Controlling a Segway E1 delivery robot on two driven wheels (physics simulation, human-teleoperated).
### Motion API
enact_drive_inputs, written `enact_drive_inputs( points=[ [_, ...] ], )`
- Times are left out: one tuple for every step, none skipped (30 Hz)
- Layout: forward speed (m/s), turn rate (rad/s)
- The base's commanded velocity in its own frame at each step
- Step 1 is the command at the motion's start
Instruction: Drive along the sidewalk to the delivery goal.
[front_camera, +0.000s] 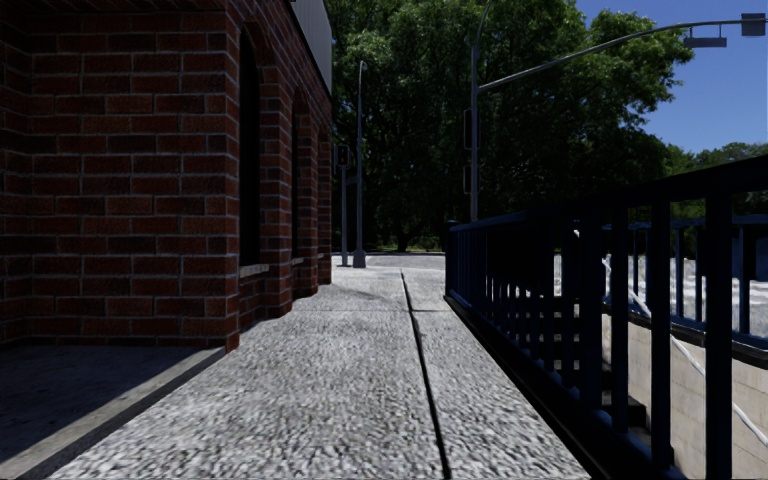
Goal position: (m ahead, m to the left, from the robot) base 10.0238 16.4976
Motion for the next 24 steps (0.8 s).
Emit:
enact_drive_inputs(
  points=[
    [2.00,0.00],
    [2.00,0.00],
    [2.00,0.00],
    [2.00,0.00],
    [2.00,0.00],
    [2.00,0.00],
    [1.96,0.00],
    [1.71,0.00],
    [1.71,0.00],
    [1.03,0.00],
    [0.93,0.00],
    [0.93,0.00],
    [0.91,0.00],
    [0.90,0.00],
    [0.90,0.00],
    [0.90,0.00],
    [0.90,0.00],
    [0.90,0.00],
    [0.90,0.00],
    [0.90,0.00],
    [0.91,0.00],
    [0.94,0.00],
    [0.94,0.00],
    [0.95,0.00]
  ],
)
